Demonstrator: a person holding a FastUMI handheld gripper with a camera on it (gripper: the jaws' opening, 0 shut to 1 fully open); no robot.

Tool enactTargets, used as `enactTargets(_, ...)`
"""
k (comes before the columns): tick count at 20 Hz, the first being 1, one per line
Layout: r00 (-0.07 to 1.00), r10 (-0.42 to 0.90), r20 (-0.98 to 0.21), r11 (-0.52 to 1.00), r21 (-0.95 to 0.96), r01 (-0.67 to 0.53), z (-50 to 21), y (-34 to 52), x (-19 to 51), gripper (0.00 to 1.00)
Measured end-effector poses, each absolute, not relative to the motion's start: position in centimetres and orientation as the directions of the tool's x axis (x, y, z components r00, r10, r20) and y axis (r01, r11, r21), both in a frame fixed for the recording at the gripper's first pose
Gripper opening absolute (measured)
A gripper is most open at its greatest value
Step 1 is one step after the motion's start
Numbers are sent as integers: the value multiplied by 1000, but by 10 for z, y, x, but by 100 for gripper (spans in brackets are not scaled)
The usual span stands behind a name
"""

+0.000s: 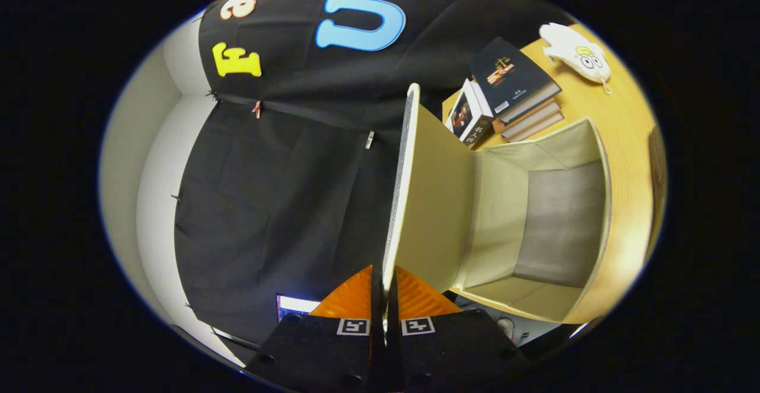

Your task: Open the storage box then place both shoes into the box .Put the left shoe in first, then the right shoe, with the right side of both shoes facing outward in a uniform manner.

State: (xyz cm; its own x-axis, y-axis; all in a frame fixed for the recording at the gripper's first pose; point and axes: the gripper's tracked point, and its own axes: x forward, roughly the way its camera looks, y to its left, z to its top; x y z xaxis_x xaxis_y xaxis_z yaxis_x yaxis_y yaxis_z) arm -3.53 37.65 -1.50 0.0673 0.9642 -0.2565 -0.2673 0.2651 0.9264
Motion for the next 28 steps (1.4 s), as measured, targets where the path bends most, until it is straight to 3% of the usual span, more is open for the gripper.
enactTargets(13, 23, 943, -332, 326, 907, -266, -35, 492, -62, 5)
enactTargets(21, 39, 943, -331, 329, 903, -275, -37, 512, -61, 9)
enactTargets(25, 144, 931, -336, 365, 873, -324, -32, 490, -39, 97)
enactTargets(28, 219, 904, -367, 426, 812, -399, -36, 459, -27, 97)
